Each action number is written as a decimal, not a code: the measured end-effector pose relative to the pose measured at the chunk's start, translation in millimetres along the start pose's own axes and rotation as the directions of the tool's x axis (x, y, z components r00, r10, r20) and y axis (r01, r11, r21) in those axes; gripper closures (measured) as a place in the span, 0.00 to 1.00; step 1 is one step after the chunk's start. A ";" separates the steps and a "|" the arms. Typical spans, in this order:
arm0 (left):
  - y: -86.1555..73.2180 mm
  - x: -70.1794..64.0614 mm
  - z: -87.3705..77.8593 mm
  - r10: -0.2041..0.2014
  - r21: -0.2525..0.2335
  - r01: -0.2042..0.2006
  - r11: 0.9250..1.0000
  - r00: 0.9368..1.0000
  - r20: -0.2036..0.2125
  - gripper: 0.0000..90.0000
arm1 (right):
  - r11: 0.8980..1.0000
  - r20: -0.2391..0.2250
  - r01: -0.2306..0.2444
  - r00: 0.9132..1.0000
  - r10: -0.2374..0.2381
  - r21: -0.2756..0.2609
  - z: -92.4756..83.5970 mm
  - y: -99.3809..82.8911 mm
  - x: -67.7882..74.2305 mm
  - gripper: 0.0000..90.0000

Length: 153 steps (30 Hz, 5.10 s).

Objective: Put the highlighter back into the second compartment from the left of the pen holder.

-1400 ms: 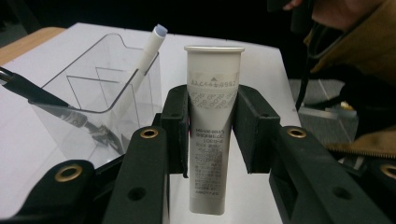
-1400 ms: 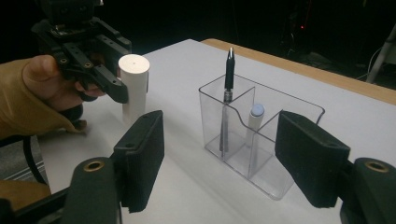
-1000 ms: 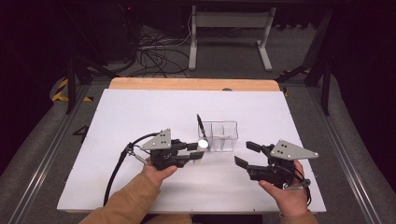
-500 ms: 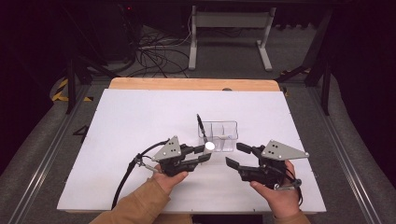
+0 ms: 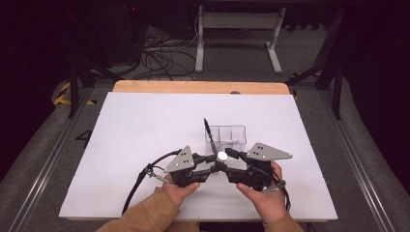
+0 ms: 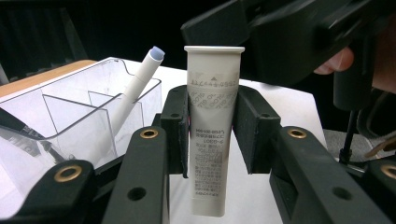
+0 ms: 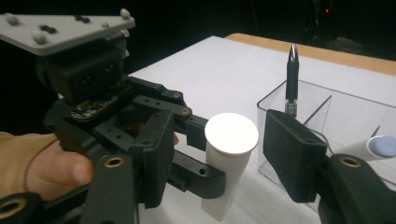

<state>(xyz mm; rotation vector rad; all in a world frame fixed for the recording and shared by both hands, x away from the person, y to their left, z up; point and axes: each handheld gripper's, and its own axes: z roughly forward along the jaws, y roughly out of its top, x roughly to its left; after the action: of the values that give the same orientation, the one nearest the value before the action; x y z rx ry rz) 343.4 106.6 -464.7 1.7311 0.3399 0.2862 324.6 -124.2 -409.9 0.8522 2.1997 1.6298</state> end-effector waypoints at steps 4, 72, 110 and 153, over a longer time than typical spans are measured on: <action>-0.2 0.2 0.2 0.001 -0.002 -0.001 1.000 1.000 -0.003 0.75 | 1.000 0.016 0.000 1.000 -0.001 0.009 4.7 -0.8 0.6 0.58; -14.7 9.0 -115.0 -0.007 0.100 0.034 0.994 0.965 -0.262 0.13 | 0.977 0.270 0.111 0.961 -0.059 -0.184 -25.1 48.2 -61.2 0.72; -16.8 13.3 -127.2 0.000 0.099 0.031 0.995 0.955 -0.298 0.12 | 0.995 0.273 0.030 0.962 -0.004 -0.092 2.2 25.3 -91.4 0.60; -12.9 15.5 -159.8 0.025 0.101 0.011 0.995 0.936 -0.352 0.08 | 0.988 0.193 0.138 0.974 -0.121 -0.075 -71.7 -9.3 -65.8 0.29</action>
<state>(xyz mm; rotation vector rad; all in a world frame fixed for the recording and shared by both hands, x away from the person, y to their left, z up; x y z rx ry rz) 297.0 260.0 -447.9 1.7787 0.6191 0.5978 335.1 -221.1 -403.2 0.7864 1.9961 1.5069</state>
